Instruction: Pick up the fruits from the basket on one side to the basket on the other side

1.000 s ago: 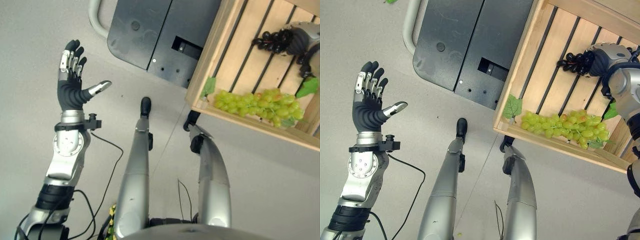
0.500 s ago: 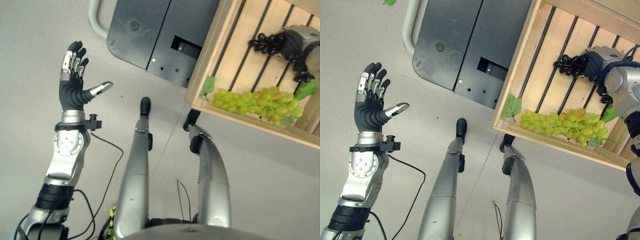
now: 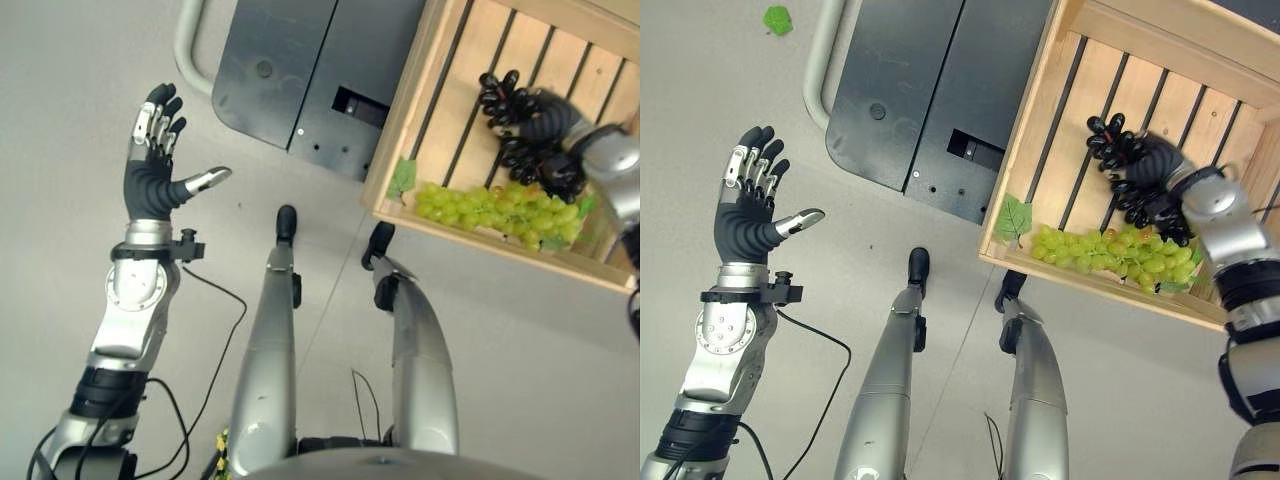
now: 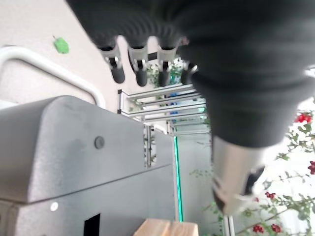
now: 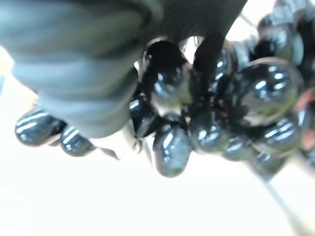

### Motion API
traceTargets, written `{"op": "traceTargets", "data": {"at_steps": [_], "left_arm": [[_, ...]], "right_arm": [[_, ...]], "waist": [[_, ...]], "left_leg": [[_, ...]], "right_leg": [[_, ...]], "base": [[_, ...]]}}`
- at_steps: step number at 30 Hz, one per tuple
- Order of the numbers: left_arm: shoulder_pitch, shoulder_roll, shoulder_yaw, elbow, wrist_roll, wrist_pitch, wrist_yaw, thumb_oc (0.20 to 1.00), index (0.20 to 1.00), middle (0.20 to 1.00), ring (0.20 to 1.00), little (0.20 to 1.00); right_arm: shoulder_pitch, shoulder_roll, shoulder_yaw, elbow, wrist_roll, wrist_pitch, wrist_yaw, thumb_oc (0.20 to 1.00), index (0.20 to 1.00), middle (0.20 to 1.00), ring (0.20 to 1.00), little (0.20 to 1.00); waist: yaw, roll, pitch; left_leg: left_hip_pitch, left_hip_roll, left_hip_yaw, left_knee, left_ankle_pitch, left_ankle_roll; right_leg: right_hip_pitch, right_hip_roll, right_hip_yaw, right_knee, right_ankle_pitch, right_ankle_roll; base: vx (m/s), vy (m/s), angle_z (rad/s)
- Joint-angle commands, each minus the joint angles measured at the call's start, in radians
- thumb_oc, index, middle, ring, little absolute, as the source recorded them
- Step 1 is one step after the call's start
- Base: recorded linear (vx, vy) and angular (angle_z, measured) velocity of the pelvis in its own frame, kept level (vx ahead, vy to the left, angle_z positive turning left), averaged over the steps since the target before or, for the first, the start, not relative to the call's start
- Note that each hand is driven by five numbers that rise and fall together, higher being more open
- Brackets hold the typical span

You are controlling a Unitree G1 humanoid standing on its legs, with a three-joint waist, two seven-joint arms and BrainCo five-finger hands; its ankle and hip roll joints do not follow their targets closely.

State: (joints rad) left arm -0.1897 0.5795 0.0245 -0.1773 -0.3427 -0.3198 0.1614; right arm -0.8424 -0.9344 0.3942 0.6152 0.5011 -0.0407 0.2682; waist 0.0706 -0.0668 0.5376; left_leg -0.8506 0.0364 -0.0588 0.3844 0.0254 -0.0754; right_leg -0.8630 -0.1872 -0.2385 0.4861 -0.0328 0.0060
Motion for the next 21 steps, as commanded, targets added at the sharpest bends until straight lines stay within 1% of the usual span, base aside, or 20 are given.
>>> {"op": "traceTargets", "data": {"at_steps": [1, 2, 4, 5, 6, 8, 13, 14, 15, 21], "left_arm": [[0.037, -0.005, 0.047, -0.065, -0.022, -0.061, -0.023, 1.000, 1.000, 1.000, 1.000, 1.000], [0.032, -0.009, 0.050, -0.057, -0.023, -0.062, -0.027, 1.000, 1.000, 1.000, 1.000, 1.000], [0.040, -0.016, 0.051, -0.033, -0.028, -0.061, -0.030, 1.000, 1.000, 1.000, 1.000, 1.000], [0.041, -0.015, 0.049, -0.033, -0.029, -0.062, -0.030, 1.000, 1.000, 1.000, 1.000, 1.000], [0.049, -0.020, 0.050, -0.018, -0.040, -0.060, -0.039, 1.000, 1.000, 1.000, 1.000, 1.000], [0.063, -0.022, 0.057, -0.010, -0.048, -0.057, -0.050, 1.000, 1.000, 1.000, 1.000, 1.000], [0.100, -0.025, 0.080, 0.002, -0.051, -0.051, -0.083, 1.000, 1.000, 1.000, 1.000, 1.000], [0.100, -0.025, 0.080, 0.002, -0.051, -0.051, -0.083, 1.000, 1.000, 1.000, 1.000, 1.000], [0.117, -0.035, 0.084, 0.010, -0.053, -0.047, -0.090, 1.000, 1.000, 1.000, 1.000, 1.000], [0.165, -0.051, 0.107, 0.022, -0.052, -0.035, -0.116, 1.000, 1.000, 1.000, 1.000, 1.000]], "right_arm": [[0.104, 0.080, -0.053, -0.110, 0.247, -0.042, 0.044, 0.200, 0.200, 0.200, 0.200, 0.200], [0.143, 0.110, -0.083, -0.131, 0.300, -0.045, 0.042, 0.200, 0.200, 0.200, 0.200, 0.200], [0.221, 0.164, -0.136, -0.187, 0.355, -0.060, 0.038, 0.200, 0.200, 0.200, 0.200, 0.200], [0.227, 0.165, -0.139, -0.190, 0.354, -0.059, 0.037, 0.200, 0.200, 0.200, 0.200, 0.200], [0.279, 0.209, -0.182, -0.219, 0.409, -0.074, 0.020, 0.200, 0.200, 0.200, 0.200, 0.200], [0.337, 0.246, -0.212, -0.252, 0.436, -0.074, 0.020, 0.200, 0.200, 0.200, 0.200, 0.200], [0.421, 0.295, -0.279, -0.299, 0.477, -0.080, 0.022, 0.200, 0.200, 0.200, 0.200, 0.200], [0.422, 0.295, -0.279, -0.299, 0.477, -0.080, 0.022, 0.200, 0.200, 0.200, 0.200, 0.200], [0.461, 0.314, -0.306, -0.321, 0.481, -0.085, 0.015, 0.200, 0.200, 0.200, 0.200, 0.200], [0.528, 0.347, -0.349, -0.368, 0.496, -0.086, 0.010, 0.200, 0.200, 0.200, 0.200, 0.200]], "waist": [[0.005, -0.001, -0.018], [0.005, -0.002, -0.018], [0.008, -0.005, -0.018], [0.009, -0.004, -0.018], [0.013, -0.005, -0.018], [0.019, -0.005, -0.018], [0.038, 0.000, -0.019], [0.038, 0.000, -0.018], [0.039, 0.000, -0.049], [0.036, -0.003, -0.152]], "left_leg": [[0.107, -0.027, 0.014, -0.057, -0.039, 0.010], [0.116, -0.027, 0.018, -0.072, -0.010, 0.015], [0.188, -0.028, 0.016, -0.092, -0.010, 0.017], [0.193, -0.028, 0.016, -0.095, -0.010, 0.016], [0.261, -0.032, 0.014, -0.112, -0.015, 0.018], [0.324, -0.033, 0.011, -0.127, -0.021, 0.020], [0.465, -0.034, 0.013, -0.155, -0.034, 0.023], [0.467, -0.034, 0.013, -0.156, -0.034, 0.023], [0.499, -0.035, 0.010, -0.171, -0.037, 0.024], [0.588, -0.035, 0.013, -0.214, -0.045, 0.029]], "right_leg": [[0.128, 0.021, -0.027, -0.025, -0.120, 0.079], [0.142, 0.018, -0.042, -0.042, -0.091, 0.073], [0.220, 0.015, -0.048, -0.060, -0.088, 0.078], [0.224, 0.016, -0.049, -0.063, -0.087, 0.079], [0.294, 0.014, -0.054, -0.076, -0.088, 0.082], [0.363, 0.015, -0.059, -0.096, -0.090, 0.083], [0.518, 0.012, -0.077, -0.138, -0.091, 0.090], [0.519, 0.013, -0.077, -0.139, -0.090, 0.090], [0.550, 0.011, -0.083, -0.152, -0.091, 0.091], [0.646, 0.022, -0.089, -0.208, -0.089, 0.095]], "base": [[-0.05, -0.016, 0.00], [-0.03, -0.033, 0.00], [0.02, -0.014, 0.03], [0.07, -0.017, 0.09], [0.07, -0.015, 0.07], [0.08, -0.013, 0.06], [0.05, 0.002, 0.05], [0.08, 0.023, 0.01], [0.07, 0.026, 0.02], [0.09, 0.029, 0.05]]}}
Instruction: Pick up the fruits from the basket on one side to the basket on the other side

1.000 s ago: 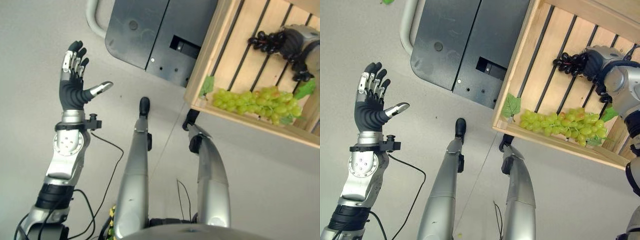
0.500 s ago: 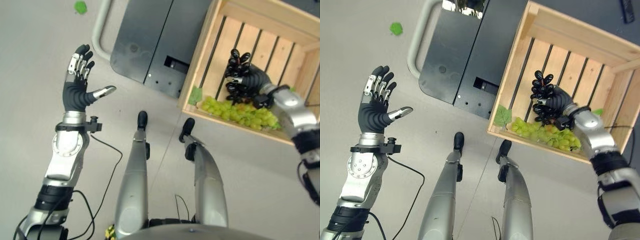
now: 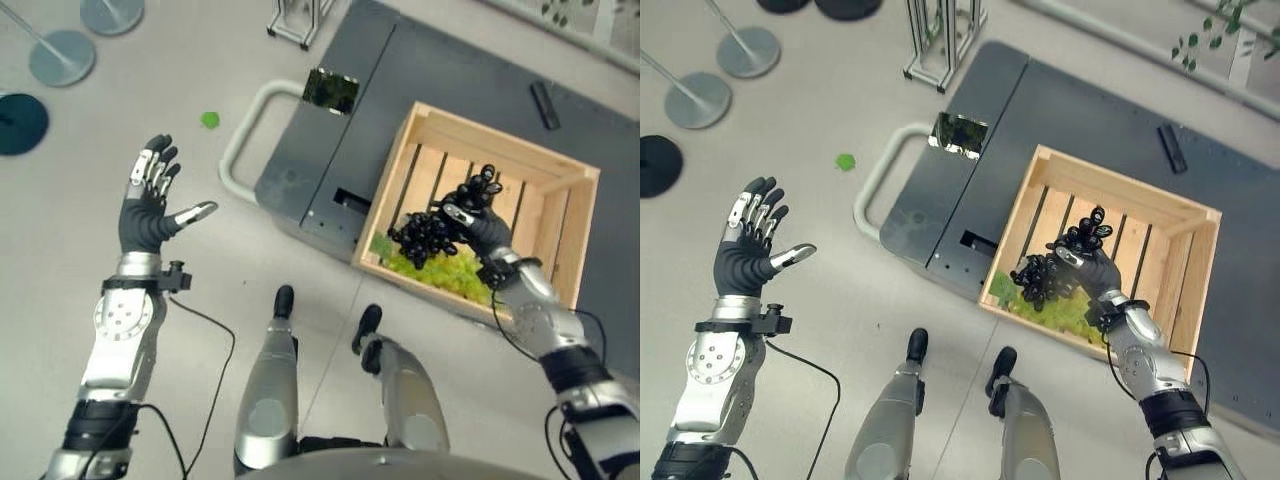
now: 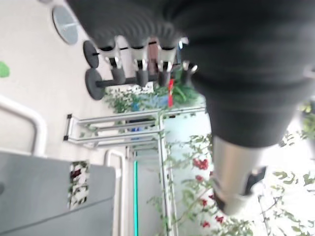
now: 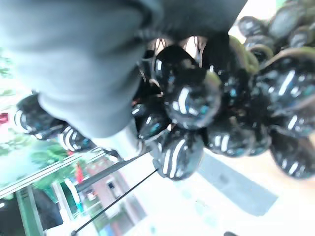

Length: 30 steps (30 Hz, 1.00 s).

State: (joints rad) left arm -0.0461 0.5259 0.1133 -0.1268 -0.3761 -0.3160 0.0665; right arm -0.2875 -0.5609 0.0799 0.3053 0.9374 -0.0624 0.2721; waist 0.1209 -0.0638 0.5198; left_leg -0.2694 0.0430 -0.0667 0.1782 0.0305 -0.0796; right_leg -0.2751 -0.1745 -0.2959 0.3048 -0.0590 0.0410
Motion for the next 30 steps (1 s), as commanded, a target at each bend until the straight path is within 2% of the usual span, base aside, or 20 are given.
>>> {"op": "traceTargets", "data": {"at_steps": [1, 6, 11, 12, 15, 16, 23, 24, 28, 30], "left_arm": [[0.031, 0.000, 0.023, -0.031, -0.022, -0.034, -0.030, 1.000, 1.000, 1.000, 1.000, 1.000], [0.060, -0.014, 0.028, -0.026, -0.008, -0.019, -0.044, 1.000, 1.000, 1.000, 1.000, 1.000], [0.083, -0.013, 0.028, -0.022, 0.011, 0.000, -0.054, 1.000, 1.000, 1.000, 1.000, 1.000], [0.097, 0.002, 0.034, -0.029, 0.026, 0.009, -0.064, 1.000, 1.000, 1.000, 1.000, 1.000], [0.113, 0.020, 0.035, -0.034, 0.034, 0.023, -0.076, 1.000, 1.000, 1.000, 1.000, 1.000], [0.131, 0.046, 0.021, -0.042, 0.011, 0.042, -0.117, 1.000, 1.000, 1.000, 1.000, 1.000], [0.146, 0.073, 0.002, -0.054, 0.021, 0.069, -0.161, 1.000, 1.000, 1.000, 1.000, 1.000], [0.144, 0.093, -0.015, -0.058, 0.017, 0.091, -0.191, 1.000, 1.000, 1.000, 1.000, 1.000], [0.114, 0.150, -0.025, -0.061, -0.020, 0.114, -0.219, 1.000, 1.000, 1.000, 1.000, 1.000], [0.065, 0.234, -0.055, -0.060, -0.081, 0.145, -0.272, 1.000, 1.000, 1.000, 1.000, 1.000]], "right_arm": [[-0.012, -0.020, -0.045, -0.069, 0.065, -0.060, 0.010, 0.200, 0.200, 0.200, 0.200, 0.200], [0.028, 0.016, -0.101, -0.124, 0.084, -0.080, -0.007, 0.200, 0.200, 0.200, 0.200, 0.200], [0.026, 0.011, -0.125, -0.167, 0.071, -0.089, -0.021, 0.200, 0.200, 0.200, 0.200, 0.200], [0.027, -0.008, -0.135, -0.183, 0.058, -0.088, -0.027, 0.200, 0.200, 0.200, 0.200, 0.200], [0.024, -0.028, -0.142, -0.199, 0.063, -0.085, -0.024, 0.200, 0.200, 0.200, 0.200, 0.200], [0.030, -0.058, -0.155, -0.214, 0.063, -0.081, -0.023, 0.200, 0.200, 0.200, 0.200, 0.200], [0.065, -0.131, -0.189, -0.303, 0.018, -0.071, -0.014, 0.200, 0.200, 0.200, 0.200, 0.200], [0.063, -0.153, -0.196, -0.310, 0.004, -0.067, -0.023, 0.200, 0.200, 0.200, 0.200, 0.200], [0.054, -0.164, -0.166, -0.317, -0.002, -0.053, -0.016, 0.200, 0.200, 0.200, 0.200, 0.200], [0.043, -0.186, -0.139, -0.315, -0.003, -0.037, -0.006, 0.200, 0.200, 0.200, 0.200, 0.200]], "waist": [[-0.016, -0.008, -0.151], [-0.032, -0.015, -0.242], [-0.042, -0.019, -0.309], [-0.045, -0.022, -0.344], [-0.048, -0.022, -0.375], [-0.053, -0.022, -0.400], [-0.074, -0.024, -0.458], [-0.080, -0.023, -0.469], [-0.089, -0.021, -0.480], [-0.098, -0.019, -0.486]], "left_leg": [[0.017, -0.042, 0.022, -0.013, -0.051, 0.034], [0.081, -0.046, 0.014, -0.063, -0.045, 0.037], [0.130, -0.046, 0.022, -0.095, -0.050, 0.040], [0.157, -0.044, 0.031, -0.110, -0.055, 0.040], [0.180, -0.042, 0.040, -0.124, -0.059, 0.041], [0.204, -0.040, 0.051, -0.141, -0.060, 0.043], [0.263, -0.034, 0.076, -0.194, -0.056, 0.043], [0.275, -0.034, 0.084, -0.197, -0.059, 0.045], [0.292, -0.032, 0.095, -0.202, -0.063, 0.046], [0.302, -0.030, 0.101, -0.207, -0.062, 0.045]], "right_leg": [[0.070, 0.009, -0.034, -0.034, -0.063, 0.060], [0.139, 0.019, -0.049, -0.082, -0.058, 0.062], [0.192, 0.028, -0.047, -0.143, -0.045, 0.064], [0.224, 0.034, -0.041, -0.179, -0.037, 0.067], [0.250, 0.039, -0.035, -0.212, -0.028, 0.069], [0.271, 0.043, -0.026, -0.236, -0.018, 0.074], [0.309, 0.052, -0.008, -0.273, 0.000, 0.082], [0.320, 0.052, -0.004, -0.275, 0.001, 0.083], [0.326, 0.055, 0.010, -0.279, 0.003, 0.084], [0.329, 0.056, 0.017, -0.280, 0.005, 0.085]], "base": [[0.08, 0.021, 0.01], [0.07, 0.026, 0.06], [0.07, 0.039, 0.07], [0.08, 0.042, 0.00], [0.09, 0.047, -0.12], [0.06, 0.054, -0.20], [0.05, 0.039, -0.18], [0.03, 0.020, -0.15], [0.02, 0.022, -0.10], [0.00, 0.010, -0.25]]}}
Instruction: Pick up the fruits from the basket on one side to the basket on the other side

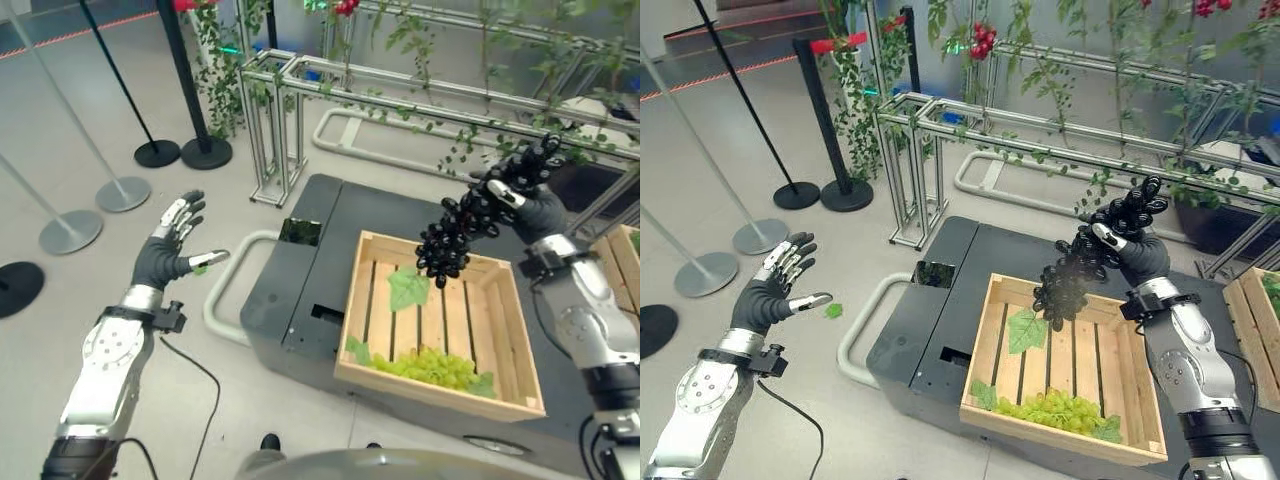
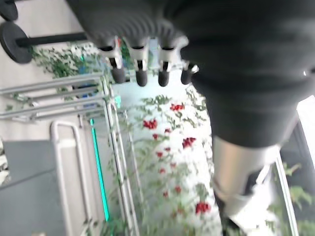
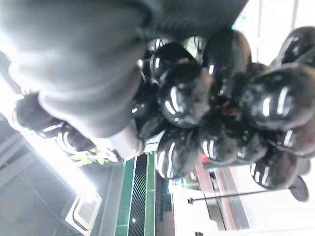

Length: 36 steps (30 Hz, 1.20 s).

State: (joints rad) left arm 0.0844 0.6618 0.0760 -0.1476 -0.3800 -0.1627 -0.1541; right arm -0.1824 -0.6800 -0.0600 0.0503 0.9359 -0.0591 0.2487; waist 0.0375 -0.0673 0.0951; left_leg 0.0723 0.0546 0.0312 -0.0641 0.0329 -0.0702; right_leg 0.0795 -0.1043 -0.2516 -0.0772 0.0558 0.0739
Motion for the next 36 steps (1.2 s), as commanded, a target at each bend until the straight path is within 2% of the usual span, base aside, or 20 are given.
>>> {"op": "traceTargets", "data": {"at_steps": [1, 2, 3, 4, 6, 7, 8, 9, 10, 11, 12, 14, 15, 16, 18, 21, 24, 36], "left_arm": [[-0.093, 0.137, -0.030, -0.034, -0.101, -0.003, -0.058, 1.000, 1.000, 1.000, 1.000, 1.000], [-0.094, 0.138, -0.030, -0.033, -0.101, -0.003, -0.058, 1.000, 1.000, 1.000, 1.000, 1.000], [-0.167, 0.209, -0.103, -0.002, -0.197, 0.027, -0.097, 1.000, 1.000, 1.000, 1.000, 1.000], [-0.248, 0.293, -0.157, 0.008, -0.212, 0.035, -0.104, 1.000, 1.000, 1.000, 1.000, 1.000], [-0.255, 0.294, -0.163, 0.012, -0.213, 0.034, -0.104, 1.000, 1.000, 1.000, 1.000, 1.000], [-0.375, 0.372, -0.266, 0.000, -0.224, 0.038, -0.119, 1.000, 1.000, 1.000, 1.000, 1.000], [-0.380, 0.372, -0.270, 0.003, -0.225, 0.038, -0.119, 1.000, 1.000, 1.000, 1.000, 1.000], [-0.468, 0.412, -0.346, 0.001, -0.248, 0.036, -0.130, 1.000, 1.000, 1.000, 1.000, 1.000], [-0.477, 0.412, -0.354, 0.005, -0.249, 0.035, -0.130, 1.000, 1.000, 1.000, 1.000, 1.000], [-0.576, 0.428, -0.444, 0.005, -0.256, 0.035, -0.135, 1.000, 1.000, 1.000, 1.000, 1.000], [-0.584, 0.428, -0.450, 0.008, -0.257, 0.034, -0.135, 1.000, 1.000, 1.000, 1.000, 1.000], [-0.660, 0.430, -0.527, 0.019, -0.276, 0.035, -0.140, 1.000, 1.000, 1.000, 1.000, 1.000], [-0.747, 0.426, -0.619, 0.026, -0.292, 0.044, -0.148, 1.000, 1.000, 1.000, 1.000, 1.000], [-0.754, 0.426, -0.625, 0.029, -0.292, 0.043, -0.148, 1.000, 1.000, 1.000, 1.000, 1.000], [-0.835, 0.410, -0.707, 0.039, -0.321, 0.058, -0.158, 1.000, 1.000, 1.000, 1.000, 1.000], [-0.960, 0.342, -0.849, 0.075, -0.343, 0.086, -0.164, 1.000, 1.000, 1.000, 1.000, 1.000], [-1.029, 0.301, -0.918, 0.090, -0.329, 0.097, -0.171, 1.000, 1.000, 1.000, 1.000, 1.000], [-1.073, 0.226, -0.983, 0.079, -0.347, 0.118, -0.187, 1.000, 1.000, 1.000, 1.000, 1.000]], "right_arm": [[-0.065, -0.076, 0.013, -0.061, -0.006, -0.033, 0.020, 0.200, 0.200, 0.200, 0.200, 0.200], [-0.065, -0.075, 0.013, -0.061, -0.006, -0.033, 0.020, 0.200, 0.200, 0.200, 0.200, 0.200], [-0.076, -0.083, 0.041, -0.058, -0.001, -0.023, 0.021, 0.200, 0.200, 0.200, 0.200, 0.200], [-0.092, -0.101, 0.082, -0.067, -0.006, -0.018, 0.025, 0.200, 0.200, 0.200, 0.200, 0.200], [-0.091, -0.101, 0.079, -0.067, -0.007, -0.018, 0.025, 0.200, 0.200, 0.200, 0.200, 0.200], [-0.123, -0.123, 0.122, -0.074, -0.017, -0.017, 0.025, 0.200, 0.200, 0.200, 0.200, 0.200], [-0.123, -0.122, 0.120, -0.073, -0.017, -0.017, 0.025, 0.200, 0.200, 0.200, 0.200, 0.200], [-0.164, -0.137, 0.166, -0.078, -0.016, -0.017, 0.031, 0.200, 0.200, 0.200, 0.200, 0.200], [-0.164, -0.137, 0.163, -0.077, -0.016, -0.018, 0.031, 0.200, 0.200, 0.200, 0.200, 0.200], [-0.201, -0.142, 0.202, -0.079, -0.017, -0.024, 0.030, 0.200, 0.200, 0.200, 0.200, 0.200], [-0.200, -0.142, 0.200, -0.078, -0.017, -0.025, 0.030, 0.200, 0.200, 0.200, 0.200, 0.200], [-0.225, -0.141, 0.224, -0.077, -0.013, -0.030, 0.024, 0.200, 0.200, 0.200, 0.200, 0.200], [-0.261, -0.148, 0.261, -0.079, -0.010, -0.032, 0.024, 0.200, 0.200, 0.200, 0.200, 0.200], [-0.260, -0.148, 0.258, -0.078, -0.010, -0.032, 0.025, 0.200, 0.200, 0.200, 0.200, 0.200], [-0.291, -0.150, 0.288, -0.080, -0.010, -0.033, 0.020, 0.200, 0.200, 0.200, 0.200, 0.200], [-0.351, -0.129, 0.344, -0.078, -0.017, -0.042, 0.008, 0.200, 0.200, 0.200, 0.200, 0.200], [-0.389, -0.113, 0.370, -0.079, -0.032, -0.050, -0.002, 0.200, 0.200, 0.200, 0.200, 0.200], [-0.523, -0.078, 0.423, -0.074, -0.077, -0.081, -0.028, 0.200, 0.200, 0.200, 0.200, 0.200]], "waist": [[-0.018, -0.015, -0.064], [-0.017, -0.015, -0.064], [-0.029, -0.015, -0.068], [-0.040, -0.015, -0.074], [-0.038, -0.016, -0.072], [-0.048, -0.013, -0.079], [-0.046, -0.014, -0.078], [-0.053, -0.011, -0.085], [-0.050, -0.012, -0.084], [-0.055, -0.009, -0.086], [-0.053, -0.010, -0.085], [-0.056, -0.009, -0.087], [-0.063, -0.005, -0.088], [-0.061, -0.006, -0.087], [-0.066, -0.006, -0.087], [-0.075, -0.002, -0.088], [-0.079, -0.002, -0.088], [-0.081, -0.003, -0.083]], "left_leg": [[-0.037, -0.040, 0.007, 0.032, -0.063, 0.035], [-0.037, -0.040, 0.007, 0.032, -0.063, 0.035], [-0.031, -0.037, 0.010, 0.031, -0.061, 0.034], [-0.026, -0.035, 0.012, 0.030, -0.061, 0.033], [-0.025, -0.035, 0.012, 0.030, -0.062, 0.033], [-0.019, -0.035, 0.017, 0.027, -0.060, 0.033], [-0.018, -0.035, 0.017, 0.027, -0.060, 0.033], [-0.014, -0.034, 0.023, 0.022, -0.057, 0.031], [-0.013, -0.034, 0.023, 0.022, -0.057, 0.031], [-0.013, -0.033, 0.027, 0.021, -0.055, 0.030], [-0.013, -0.033, 0.027, 0.021, -0.056, 0.030], [-0.010, -0.033, 0.031, 0.023, -0.057, 0.029], [-0.008, -0.033, 0.033, 0.027, -0.060, 0.030], [-0.007, -0.033, 0.033, 0.028, -0.060, 0.030], [-0.002, -0.033, 0.036, 0.030, -0.063, 0.030], [0.003, -0.033, 0.041, 0.030, -0.065, 0.031], [0.005, -0.032, 0.043, 0.031, -0.066, 0.031], [0.012, -0.031, 0.053, 0.049, -0.083, 0.036]], "right_leg": [[-0.024, -0.013, -0.027, 0.103, -0.110, 0.053], [-0.024, -0.013, -0.027, 0.103, -0.110, 0.053], [-0.022, -0.012, -0.025, 0.107, -0.110, 0.052], [-0.017, -0.009, -0.021, 0.105, -0.108, 0.053], [-0.016, -0.009, -0.021, 0.104, -0.108, 0.053], [-0.014, -0.007, -0.012, 0.092, -0.101, 0.056], [-0.013, -0.007, -0.012, 0.092, -0.101, 0.056], [-0.012, -0.007, -0.007, 0.083, -0.094, 0.058], [-0.011, -0.006, -0.007, 0.083, -0.094, 0.058], [-0.012, -0.005, -0.002, 0.077, -0.090, 0.059], [-0.012, -0.005, -0.002, 0.077, -0.090, 0.058], [-0.011, -0.005, 0.003, 0.077, -0.089, 0.059], [-0.011, -0.006, 0.007, 0.079, -0.089, 0.059], [-0.011, -0.006, 0.007, 0.080, -0.089, 0.059], [-0.004, -0.005, 0.010, 0.076, -0.088, 0.060], [0.000, -0.006, 0.015, 0.072, -0.086, 0.063], [0.000, -0.006, 0.017, 0.073, -0.086, 0.064], [0.001, -0.007, 0.029, 0.081, -0.091, 0.066]], "base": [[0.00, 0.006, -0.13], [0.00, -0.001, -0.08], [0.00, -0.005, -0.04], [0.00, -0.005, -0.04], [0.00, 0.003, -0.08], [-0.01, 0.009, -0.12], [-0.01, 0.015, -0.10], [0.00, 0.007, -0.05], [-0.01, 0.006, -0.04], [0.00, 0.000, 0.00], [-0.01, 0.000, -0.04], [0.00, 0.003, -0.12], [0.00, 0.007, -0.16], [0.01, 0.010, -0.18], [0.01, 0.003, -0.08], [0.00, 0.004, -0.03], [0.00, 0.000, 0.00], [0.00, 0.000, -0.02]]}}
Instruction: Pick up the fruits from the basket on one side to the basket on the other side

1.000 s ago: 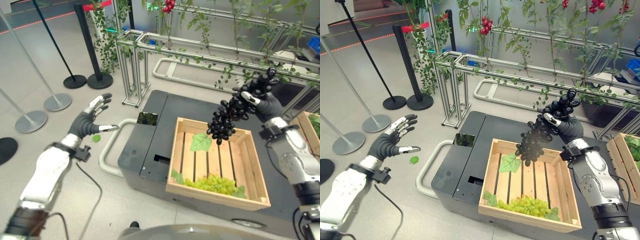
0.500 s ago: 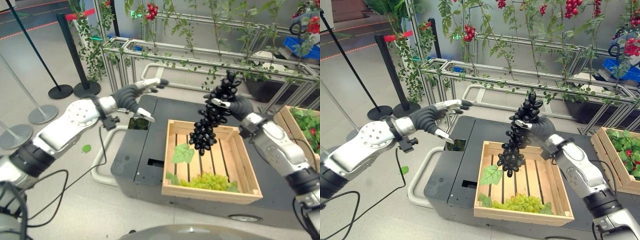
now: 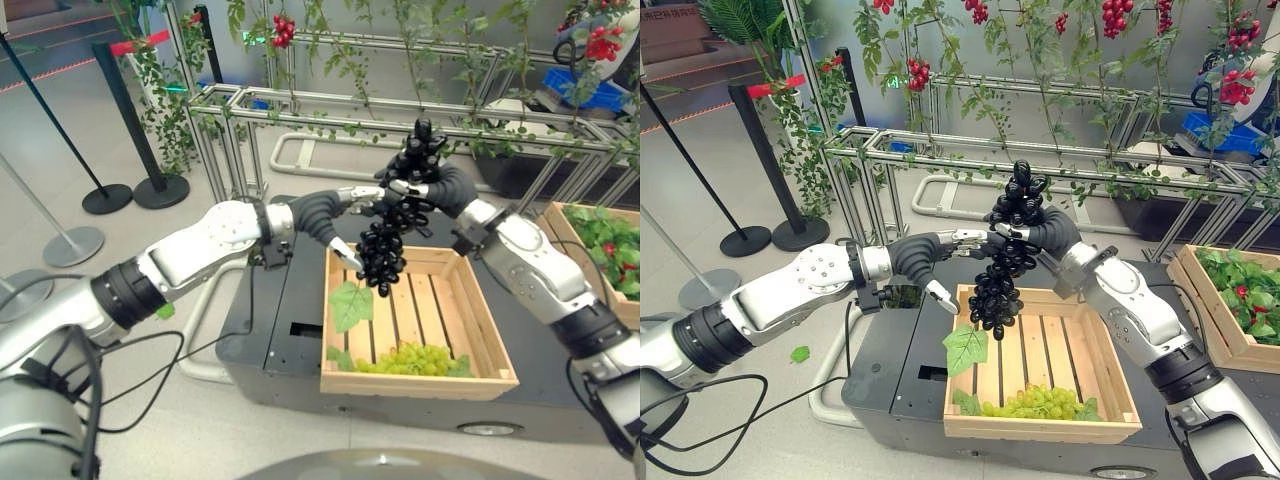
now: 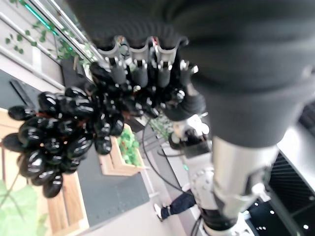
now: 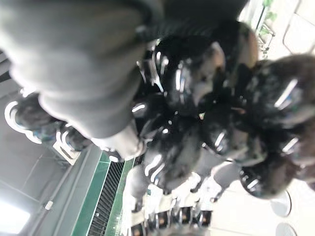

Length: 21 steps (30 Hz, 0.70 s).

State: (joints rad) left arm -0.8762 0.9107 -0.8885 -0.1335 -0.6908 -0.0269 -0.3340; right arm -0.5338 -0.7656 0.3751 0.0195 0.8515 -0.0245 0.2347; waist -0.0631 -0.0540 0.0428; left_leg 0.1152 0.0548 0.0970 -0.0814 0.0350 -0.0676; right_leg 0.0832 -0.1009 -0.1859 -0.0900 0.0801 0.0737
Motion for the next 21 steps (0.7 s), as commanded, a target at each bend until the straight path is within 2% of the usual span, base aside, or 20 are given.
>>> {"op": "traceTargets", "data": {"at_steps": [1, 12, 18, 21], "left_arm": [[-0.112, -0.032, -0.015, 0.068, -0.035, -0.020, -0.004, 1.000, 1.000, 1.000, 1.000, 1.000], [-0.061, -0.161, 0.019, 0.104, -0.003, -0.012, 0.015, 1.000, 1.000, 1.000, 1.000, 1.000], [-0.026, -0.202, 0.059, 0.113, 0.024, -0.020, 0.025, 1.000, 1.000, 1.000, 1.000, 1.000], [-0.002, -0.190, 0.086, 0.090, 0.024, -0.030, 0.024, 1.000, 1.000, 1.000, 1.000, 1.000]], "right_arm": [[-0.179, 0.010, -0.008, -0.044, 0.002, -0.117, -0.017, 0.200, 0.200, 0.200, 0.200, 0.200], [-0.161, 0.120, 0.003, -0.084, 0.003, -0.111, -0.003, 0.200, 0.200, 0.200, 0.200, 0.200], [-0.141, 0.127, -0.001, -0.105, -0.018, -0.103, 0.008, 0.200, 0.200, 0.200, 0.200, 0.200], [-0.126, 0.119, -0.025, -0.103, -0.020, -0.107, 0.006, 0.200, 0.200, 0.200, 0.200, 0.200]], "waist": [[0.020, -0.017, -0.031], [0.022, -0.027, -0.031], [0.023, -0.033, -0.034], [0.024, -0.035, -0.036]], "left_leg": [[-0.031, -0.032, -0.013, 0.066, -0.086, 0.033], [-0.027, -0.032, -0.025, 0.070, -0.092, 0.038], [-0.025, -0.028, -0.028, 0.065, -0.089, 0.038], [-0.025, -0.027, -0.030, 0.063, -0.088, 0.037]], "right_leg": [[-0.002, -0.010, -0.035, 0.095, -0.116, 0.066], [0.005, -0.008, -0.040, 0.101, -0.130, 0.060], [0.009, -0.005, -0.044, 0.102, -0.137, 0.056], [0.010, -0.004, -0.046, 0.102, -0.138, 0.054]], "base": [[0.00, 0.004, -0.10], [0.00, -0.001, -0.02], [0.00, 0.000, 0.00], [0.00, 0.000, 0.00]]}}
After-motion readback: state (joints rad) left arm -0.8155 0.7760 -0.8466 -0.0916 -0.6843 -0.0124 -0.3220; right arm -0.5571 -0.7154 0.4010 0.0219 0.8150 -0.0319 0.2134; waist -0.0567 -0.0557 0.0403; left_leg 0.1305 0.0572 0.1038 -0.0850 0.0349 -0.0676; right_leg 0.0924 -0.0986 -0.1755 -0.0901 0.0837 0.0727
